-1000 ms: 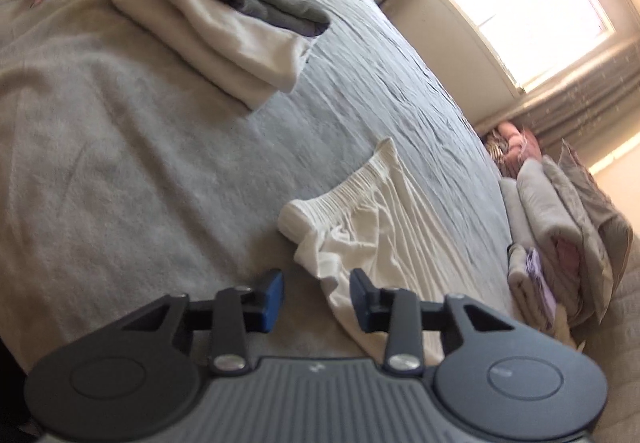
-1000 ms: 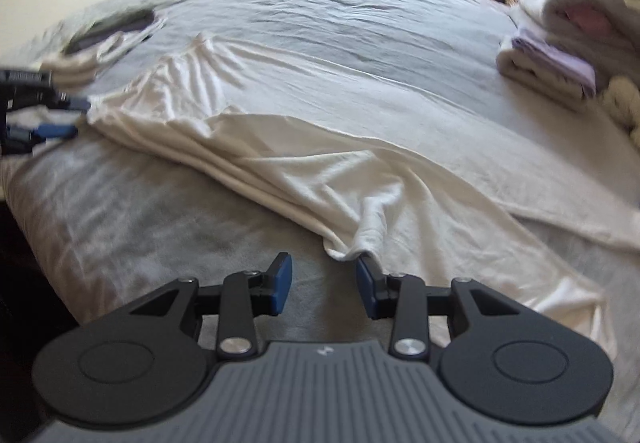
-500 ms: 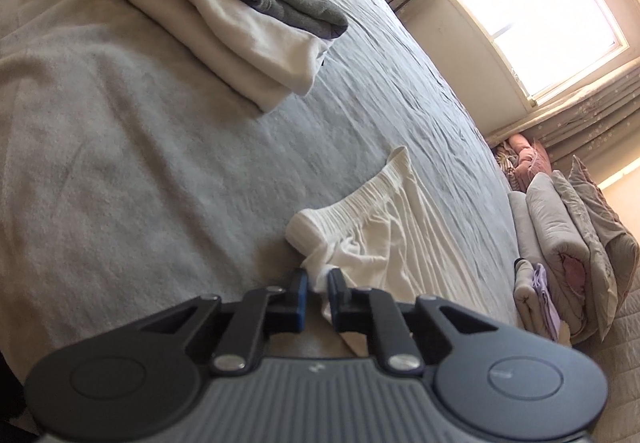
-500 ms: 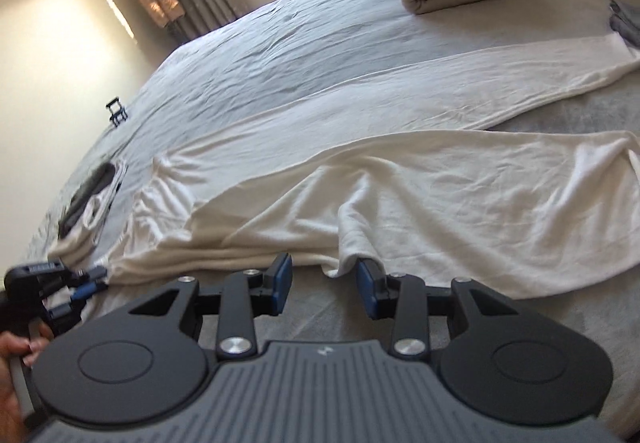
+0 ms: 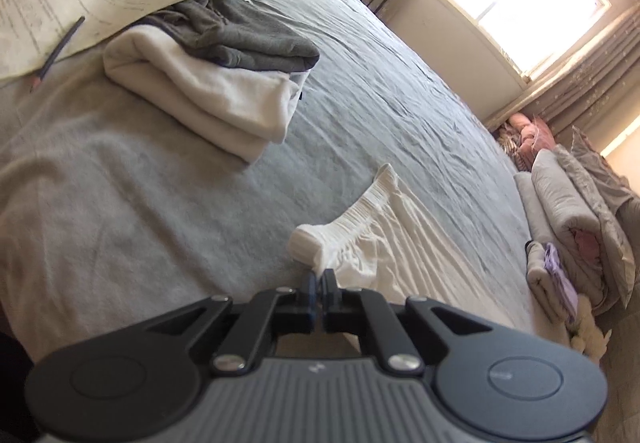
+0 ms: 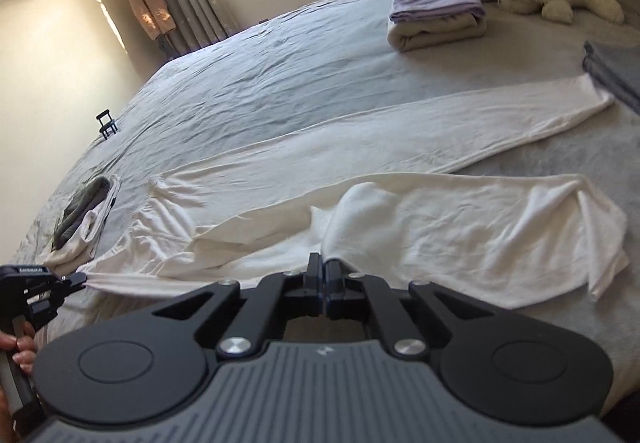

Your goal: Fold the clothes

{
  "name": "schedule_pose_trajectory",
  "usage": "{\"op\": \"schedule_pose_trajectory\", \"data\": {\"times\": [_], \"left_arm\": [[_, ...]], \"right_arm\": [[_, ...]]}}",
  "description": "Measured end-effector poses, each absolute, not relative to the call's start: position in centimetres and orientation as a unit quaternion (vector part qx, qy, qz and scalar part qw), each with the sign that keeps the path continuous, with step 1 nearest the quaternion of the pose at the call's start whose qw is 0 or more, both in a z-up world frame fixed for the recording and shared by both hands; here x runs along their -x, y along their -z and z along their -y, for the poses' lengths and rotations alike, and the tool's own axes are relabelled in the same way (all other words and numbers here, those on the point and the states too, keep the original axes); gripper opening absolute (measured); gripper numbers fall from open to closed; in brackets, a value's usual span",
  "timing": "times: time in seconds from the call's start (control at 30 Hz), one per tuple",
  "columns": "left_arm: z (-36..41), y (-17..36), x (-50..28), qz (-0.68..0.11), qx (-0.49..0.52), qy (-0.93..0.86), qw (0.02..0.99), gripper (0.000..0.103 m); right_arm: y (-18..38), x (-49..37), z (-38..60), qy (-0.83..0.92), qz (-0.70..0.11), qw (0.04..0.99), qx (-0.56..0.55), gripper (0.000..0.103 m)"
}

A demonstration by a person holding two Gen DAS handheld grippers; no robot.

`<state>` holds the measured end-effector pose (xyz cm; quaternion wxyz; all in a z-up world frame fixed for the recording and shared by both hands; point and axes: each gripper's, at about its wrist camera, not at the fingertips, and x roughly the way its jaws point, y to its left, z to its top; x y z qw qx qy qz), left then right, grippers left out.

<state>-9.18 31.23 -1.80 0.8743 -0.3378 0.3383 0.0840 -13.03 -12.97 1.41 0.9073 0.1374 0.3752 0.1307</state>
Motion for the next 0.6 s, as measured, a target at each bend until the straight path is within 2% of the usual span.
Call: {"op": "schedule_pose_trajectory", "data": {"times": [0.27,0.6], "left_arm": [[-31.9,2.8,10.4,-0.371,0.3,-0.093,0.874,0.002],[-31.5,4.5,10.6,-0.394,0.269,-0.093,0.874,0.003]], "right_arm": [[-0.8,15.8,11.4,-0.146,-0.413,0.893,-0.1,0.002],[3.7,16.3,10.5,-0.133,-0.47,0.87,-0.073,0.001]]}}
